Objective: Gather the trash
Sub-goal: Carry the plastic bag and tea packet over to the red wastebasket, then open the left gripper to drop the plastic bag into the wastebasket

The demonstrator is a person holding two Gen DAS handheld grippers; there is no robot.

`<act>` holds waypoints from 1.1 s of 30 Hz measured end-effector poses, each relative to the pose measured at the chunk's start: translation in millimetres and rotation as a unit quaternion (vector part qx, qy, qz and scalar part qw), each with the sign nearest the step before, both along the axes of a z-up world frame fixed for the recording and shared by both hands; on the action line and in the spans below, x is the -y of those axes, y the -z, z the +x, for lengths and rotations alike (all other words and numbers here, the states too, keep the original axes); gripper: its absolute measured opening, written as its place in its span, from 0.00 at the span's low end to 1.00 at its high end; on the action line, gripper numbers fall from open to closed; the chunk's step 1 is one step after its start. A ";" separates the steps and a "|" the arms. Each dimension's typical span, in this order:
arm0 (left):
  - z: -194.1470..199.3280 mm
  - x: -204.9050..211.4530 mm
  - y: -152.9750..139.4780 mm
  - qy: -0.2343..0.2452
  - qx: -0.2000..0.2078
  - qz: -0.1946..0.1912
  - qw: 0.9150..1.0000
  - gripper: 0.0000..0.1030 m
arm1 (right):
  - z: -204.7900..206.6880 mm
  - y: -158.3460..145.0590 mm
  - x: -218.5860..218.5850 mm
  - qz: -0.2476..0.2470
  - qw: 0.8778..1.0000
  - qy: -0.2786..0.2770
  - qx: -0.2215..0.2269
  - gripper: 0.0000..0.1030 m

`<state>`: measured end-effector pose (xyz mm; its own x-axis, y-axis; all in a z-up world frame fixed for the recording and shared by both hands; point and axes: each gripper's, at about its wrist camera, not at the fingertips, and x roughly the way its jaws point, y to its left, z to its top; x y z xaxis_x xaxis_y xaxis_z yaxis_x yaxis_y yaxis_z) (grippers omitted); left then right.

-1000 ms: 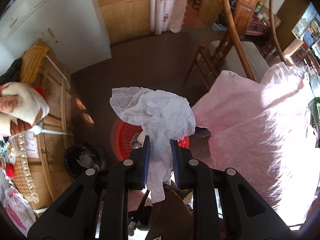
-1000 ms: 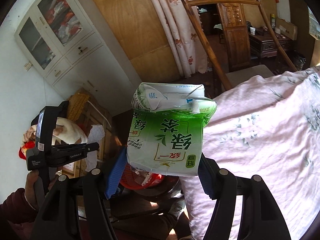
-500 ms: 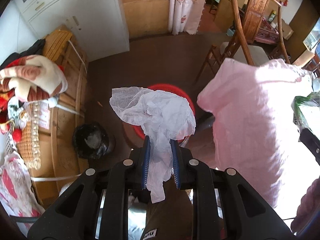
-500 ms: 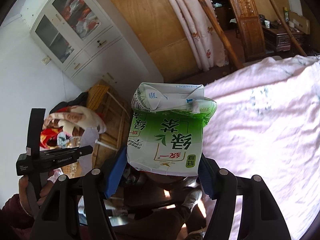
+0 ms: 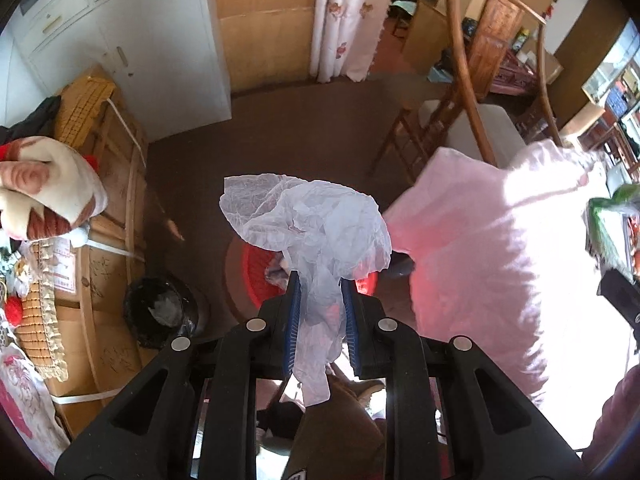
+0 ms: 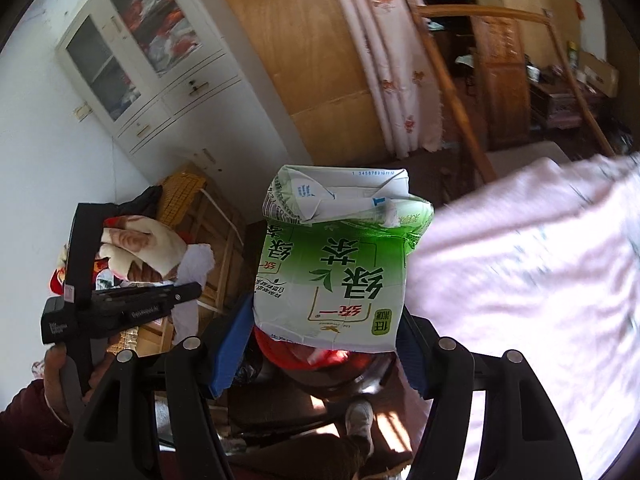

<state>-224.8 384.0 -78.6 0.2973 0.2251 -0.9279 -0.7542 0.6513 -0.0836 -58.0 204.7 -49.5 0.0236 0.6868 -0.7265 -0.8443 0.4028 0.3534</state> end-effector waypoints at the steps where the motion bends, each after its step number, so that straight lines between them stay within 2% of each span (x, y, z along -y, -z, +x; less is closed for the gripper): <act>1: -3.1 -5.8 0.7 -0.006 -0.002 0.002 1.000 0.22 | -0.6 -0.8 -9.7 0.001 1.000 -0.008 0.001 0.64; 6: -41.5 -31.8 -3.6 -0.073 -0.005 0.007 0.997 0.22 | -13.0 -0.2 -57.5 -0.007 0.997 -0.079 0.007 0.64; 11: -85.0 -25.4 -5.6 -0.145 -0.013 0.008 0.989 0.22 | -22.9 19.1 -83.8 -0.014 0.991 -0.135 -0.007 0.64; 14: -96.7 -19.8 3.5 -0.159 -0.027 -0.003 0.987 0.22 | -29.7 32.1 -90.7 -0.022 0.987 -0.157 -0.005 0.64; 18: -85.0 -12.7 24.7 -0.138 -0.036 -0.019 0.990 0.22 | -28.0 42.7 -84.6 -0.031 0.988 -0.151 0.002 0.64; 24: -31.2 -13.1 68.1 -0.082 -0.027 -0.046 0.995 0.22 | -14.7 63.8 -70.0 -0.055 0.992 -0.117 0.004 0.64; 28: -6.7 -16.1 104.0 -0.056 -0.027 -0.071 0.996 0.22 | -12.7 76.9 -67.4 -0.066 0.992 -0.104 0.010 0.64; 33: 15.4 -23.7 151.5 -0.036 -0.049 -0.088 0.994 0.22 | -12.1 91.1 -64.0 -0.074 0.992 -0.102 0.016 0.64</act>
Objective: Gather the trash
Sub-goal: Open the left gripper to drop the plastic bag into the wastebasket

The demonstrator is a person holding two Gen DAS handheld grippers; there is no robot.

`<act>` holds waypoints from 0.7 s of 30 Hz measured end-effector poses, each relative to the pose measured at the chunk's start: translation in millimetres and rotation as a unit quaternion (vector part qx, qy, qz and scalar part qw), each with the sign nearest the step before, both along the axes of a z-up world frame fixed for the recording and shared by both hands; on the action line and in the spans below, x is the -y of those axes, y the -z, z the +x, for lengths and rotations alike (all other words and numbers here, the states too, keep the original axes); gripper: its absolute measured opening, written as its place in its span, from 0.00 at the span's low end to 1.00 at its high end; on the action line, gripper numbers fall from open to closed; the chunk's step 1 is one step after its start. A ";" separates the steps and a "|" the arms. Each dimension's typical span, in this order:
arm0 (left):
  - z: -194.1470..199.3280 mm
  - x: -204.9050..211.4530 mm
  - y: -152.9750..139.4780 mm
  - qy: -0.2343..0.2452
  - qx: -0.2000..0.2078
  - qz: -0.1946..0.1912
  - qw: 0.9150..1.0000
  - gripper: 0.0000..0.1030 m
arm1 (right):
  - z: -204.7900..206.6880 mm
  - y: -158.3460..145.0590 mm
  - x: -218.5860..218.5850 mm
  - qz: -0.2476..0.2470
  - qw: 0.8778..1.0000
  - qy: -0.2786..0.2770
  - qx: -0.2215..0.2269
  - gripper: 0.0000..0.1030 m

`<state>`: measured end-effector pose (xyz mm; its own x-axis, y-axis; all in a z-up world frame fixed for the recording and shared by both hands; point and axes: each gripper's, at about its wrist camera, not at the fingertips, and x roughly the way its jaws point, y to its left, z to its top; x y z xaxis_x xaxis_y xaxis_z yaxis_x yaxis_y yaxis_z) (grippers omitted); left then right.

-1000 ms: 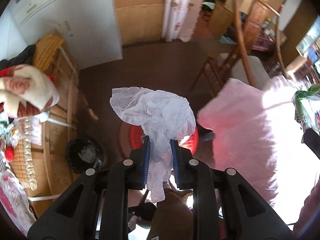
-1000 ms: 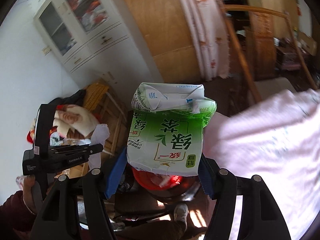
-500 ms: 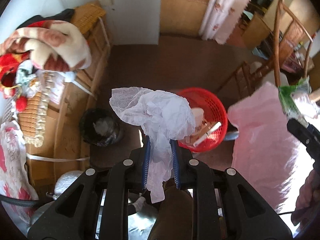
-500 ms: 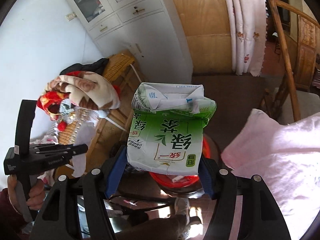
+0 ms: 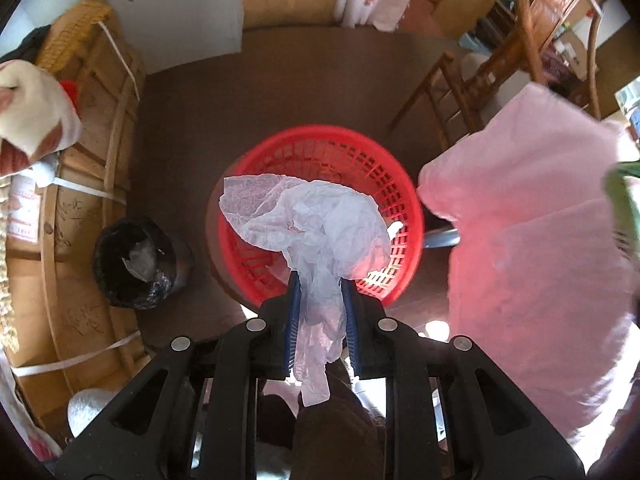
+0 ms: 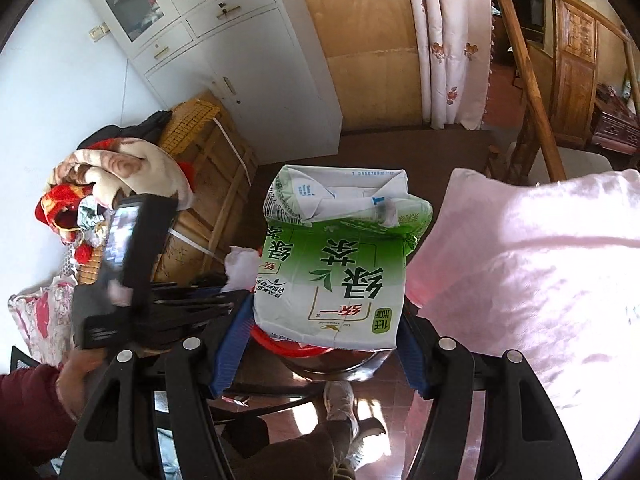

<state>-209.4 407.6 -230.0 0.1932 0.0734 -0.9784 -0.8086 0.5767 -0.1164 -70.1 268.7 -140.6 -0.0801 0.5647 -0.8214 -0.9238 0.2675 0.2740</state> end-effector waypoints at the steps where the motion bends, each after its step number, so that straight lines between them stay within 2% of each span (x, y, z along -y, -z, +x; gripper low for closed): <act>1: 2.4 -0.8 7.4 0.000 -0.001 -0.005 1.000 0.22 | -0.3 3.0 0.3 -0.002 1.000 -0.001 0.002 0.64; 9: 11.7 -15.7 57.5 -0.003 -0.020 -0.031 0.999 0.22 | -2.3 19.7 -6.9 -0.021 1.000 -0.007 -0.006 0.64; 12: 13.6 -19.3 64.7 -0.009 -0.015 -0.041 0.999 0.31 | -1.9 22.2 -6.1 -0.024 1.000 -0.008 -0.006 0.64; 17: 13.6 -23.3 60.8 -0.029 -0.006 -0.049 0.998 0.55 | -2.0 24.7 -4.4 -0.030 1.000 -0.005 -0.009 0.64; 21: 10.6 -21.3 49.7 -0.030 -0.001 -0.043 0.999 0.56 | -5.3 24.0 -2.6 -0.028 1.000 -0.008 -0.009 0.64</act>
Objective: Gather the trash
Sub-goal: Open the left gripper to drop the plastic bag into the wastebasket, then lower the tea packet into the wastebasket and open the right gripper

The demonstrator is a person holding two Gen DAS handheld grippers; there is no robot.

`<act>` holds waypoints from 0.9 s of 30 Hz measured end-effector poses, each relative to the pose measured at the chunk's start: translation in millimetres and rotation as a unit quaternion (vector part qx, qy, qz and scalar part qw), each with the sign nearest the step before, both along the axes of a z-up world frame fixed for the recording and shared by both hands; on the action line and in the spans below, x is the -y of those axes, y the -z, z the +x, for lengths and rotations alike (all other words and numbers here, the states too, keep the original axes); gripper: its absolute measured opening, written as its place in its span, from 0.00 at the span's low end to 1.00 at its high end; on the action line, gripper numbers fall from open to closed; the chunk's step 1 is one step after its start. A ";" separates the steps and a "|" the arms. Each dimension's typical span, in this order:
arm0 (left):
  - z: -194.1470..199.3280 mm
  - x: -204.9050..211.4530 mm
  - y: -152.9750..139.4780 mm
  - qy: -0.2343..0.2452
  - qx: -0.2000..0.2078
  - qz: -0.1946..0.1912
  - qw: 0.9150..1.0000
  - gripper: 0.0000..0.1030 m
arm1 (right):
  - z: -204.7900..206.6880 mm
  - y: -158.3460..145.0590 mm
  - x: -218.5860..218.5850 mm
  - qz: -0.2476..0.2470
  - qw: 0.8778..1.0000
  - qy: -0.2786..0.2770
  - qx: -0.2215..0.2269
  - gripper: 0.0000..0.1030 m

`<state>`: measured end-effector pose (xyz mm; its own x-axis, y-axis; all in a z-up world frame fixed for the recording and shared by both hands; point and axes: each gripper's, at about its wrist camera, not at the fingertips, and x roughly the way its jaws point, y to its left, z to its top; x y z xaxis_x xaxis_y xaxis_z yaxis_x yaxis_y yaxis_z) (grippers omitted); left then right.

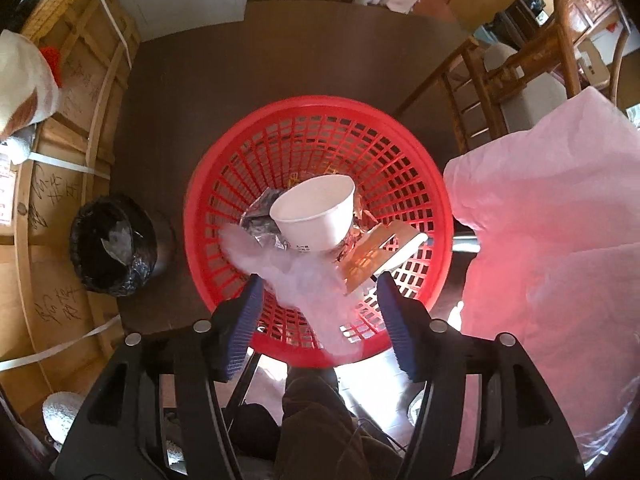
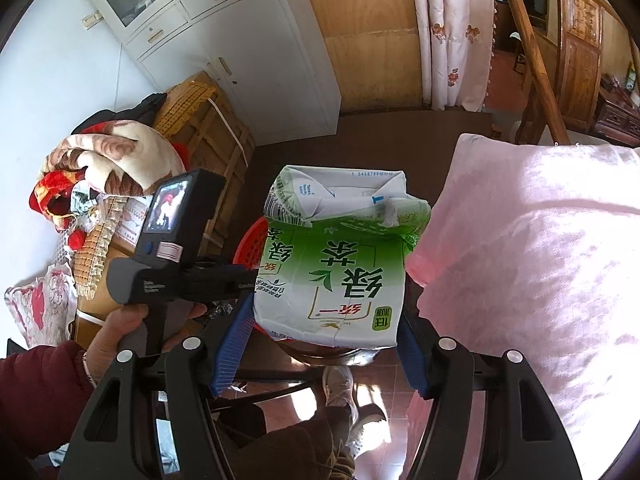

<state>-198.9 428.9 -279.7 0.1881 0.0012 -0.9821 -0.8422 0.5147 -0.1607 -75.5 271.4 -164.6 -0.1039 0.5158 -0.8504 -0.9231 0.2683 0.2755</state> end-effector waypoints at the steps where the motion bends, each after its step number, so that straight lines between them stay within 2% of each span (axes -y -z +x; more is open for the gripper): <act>1: -2.0 0.0 -3.4 0.000 0.000 0.002 1.000 0.56 | -1.1 -0.8 0.0 0.001 1.000 -0.001 0.001 0.64; 6: -21.6 -2.3 -26.4 -0.018 0.003 0.019 1.000 0.56 | -6.3 1.3 -1.4 0.004 1.000 -0.009 -0.002 0.64; 12: -68.7 1.4 -59.6 -0.055 -0.002 0.040 0.998 0.56 | -11.8 14.0 -17.2 -0.001 1.000 -0.020 -0.021 0.64; 20: -108.7 19.4 -94.0 -0.088 -0.006 0.064 0.994 0.56 | -30.5 30.5 -71.9 -0.004 0.998 -0.065 -0.024 0.64; 27: -115.3 28.7 -101.9 -0.089 -0.005 0.068 0.994 0.56 | -52.4 63.4 -113.8 -0.033 0.993 -0.111 -0.013 0.64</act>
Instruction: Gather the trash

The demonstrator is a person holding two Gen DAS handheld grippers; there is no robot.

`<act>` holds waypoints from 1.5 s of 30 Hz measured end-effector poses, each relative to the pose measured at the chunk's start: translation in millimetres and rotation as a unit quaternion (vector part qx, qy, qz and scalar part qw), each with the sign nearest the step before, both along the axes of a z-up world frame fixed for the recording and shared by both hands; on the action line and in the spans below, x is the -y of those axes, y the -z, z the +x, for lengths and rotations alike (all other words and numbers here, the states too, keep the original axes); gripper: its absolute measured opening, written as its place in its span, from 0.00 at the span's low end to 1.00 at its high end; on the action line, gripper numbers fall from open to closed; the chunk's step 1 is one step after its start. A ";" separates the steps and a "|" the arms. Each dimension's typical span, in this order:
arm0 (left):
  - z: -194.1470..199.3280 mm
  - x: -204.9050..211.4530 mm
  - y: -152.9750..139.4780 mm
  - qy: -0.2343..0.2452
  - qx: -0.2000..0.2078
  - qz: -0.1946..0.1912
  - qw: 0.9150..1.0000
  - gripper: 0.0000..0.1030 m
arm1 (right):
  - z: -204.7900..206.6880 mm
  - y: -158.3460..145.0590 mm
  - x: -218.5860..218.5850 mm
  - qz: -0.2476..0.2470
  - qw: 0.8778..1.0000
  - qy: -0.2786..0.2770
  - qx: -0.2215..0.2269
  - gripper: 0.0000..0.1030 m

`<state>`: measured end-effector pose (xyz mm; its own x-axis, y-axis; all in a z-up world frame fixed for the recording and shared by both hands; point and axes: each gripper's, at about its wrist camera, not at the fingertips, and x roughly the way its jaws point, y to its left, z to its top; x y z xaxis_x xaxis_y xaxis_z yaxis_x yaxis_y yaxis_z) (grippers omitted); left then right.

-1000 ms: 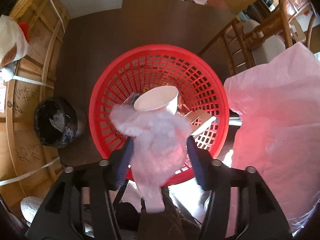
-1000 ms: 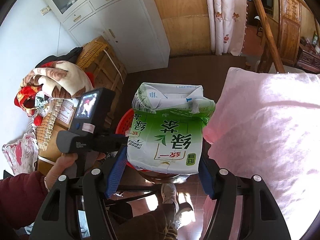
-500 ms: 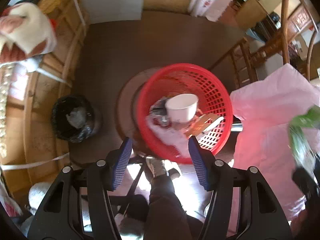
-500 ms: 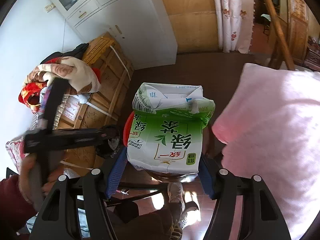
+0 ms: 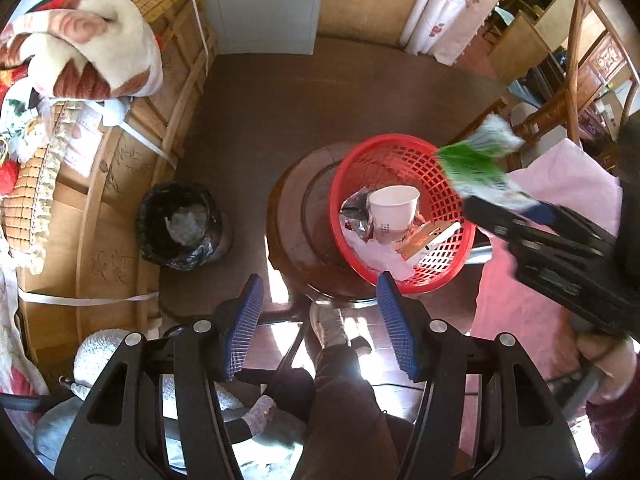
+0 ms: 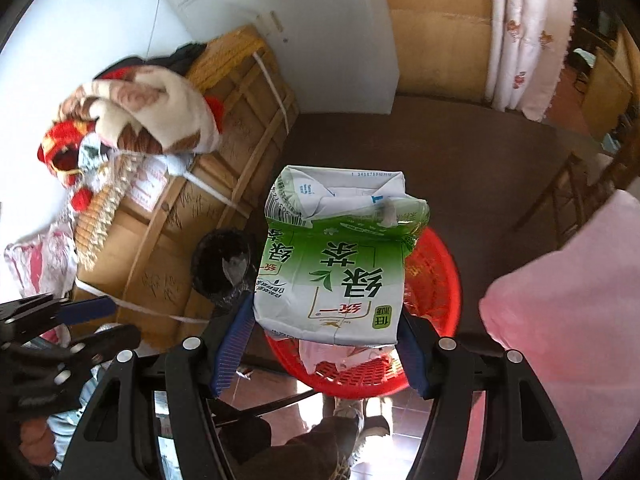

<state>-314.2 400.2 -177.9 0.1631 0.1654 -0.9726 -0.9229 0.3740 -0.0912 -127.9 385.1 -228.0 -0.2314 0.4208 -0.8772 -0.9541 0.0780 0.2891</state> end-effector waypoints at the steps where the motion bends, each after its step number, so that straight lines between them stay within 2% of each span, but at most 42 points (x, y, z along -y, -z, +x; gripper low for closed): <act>1: -0.3 0.0 -0.2 -0.002 0.003 -0.002 1.000 0.56 | -1.9 5.1 -3.0 -0.004 1.000 -0.003 0.000 0.64; 11: -6.9 3.1 -3.1 -0.007 0.006 -0.005 1.000 0.56 | -19.7 50.7 -38.1 -0.038 0.998 -0.037 0.023 0.64; 15: -11.8 4.4 2.0 -0.015 0.005 -0.012 1.000 0.56 | -24.1 79.6 -50.5 -0.071 0.996 -0.049 0.031 0.65; 17: -14.0 5.6 4.7 -0.019 0.002 -0.015 1.000 0.56 | -21.2 88.9 -51.6 -0.083 0.994 -0.041 0.053 0.64; 18: -14.9 6.0 4.7 -0.021 0.001 -0.017 1.000 0.56 | -19.3 86.8 -50.1 -0.081 0.995 -0.036 0.051 0.64; 20: -15.3 7.8 2.3 -0.022 0.004 -0.015 1.000 0.56 | -15.9 69.9 -42.8 -0.060 0.997 -0.032 0.039 0.64; 24: -8.0 9.8 -2.0 -0.013 0.007 -0.010 1.000 0.56 | -9.3 38.0 -26.5 -0.030 0.998 -0.040 0.049 0.64; 31: 23.1 16.1 -20.6 0.027 0.021 0.010 0.999 0.56 | 17.7 -21.5 11.7 0.018 0.999 -0.005 0.036 0.64; 37: 45.2 27.6 -47.1 0.062 0.030 0.040 0.997 0.56 | 33.7 -78.2 60.6 0.066 0.996 0.027 0.044 0.64; 45: 58.4 50.3 -88.4 0.089 0.030 0.078 0.993 0.56 | 51.2 -141.0 129.4 0.106 0.990 0.083 0.044 0.64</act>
<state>-255.8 349.9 -89.5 0.2609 0.2764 -0.9249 -0.8357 0.5442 -0.0731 -76.7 255.7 -87.1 -0.0707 0.6230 -0.7790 -0.9553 0.1825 0.2327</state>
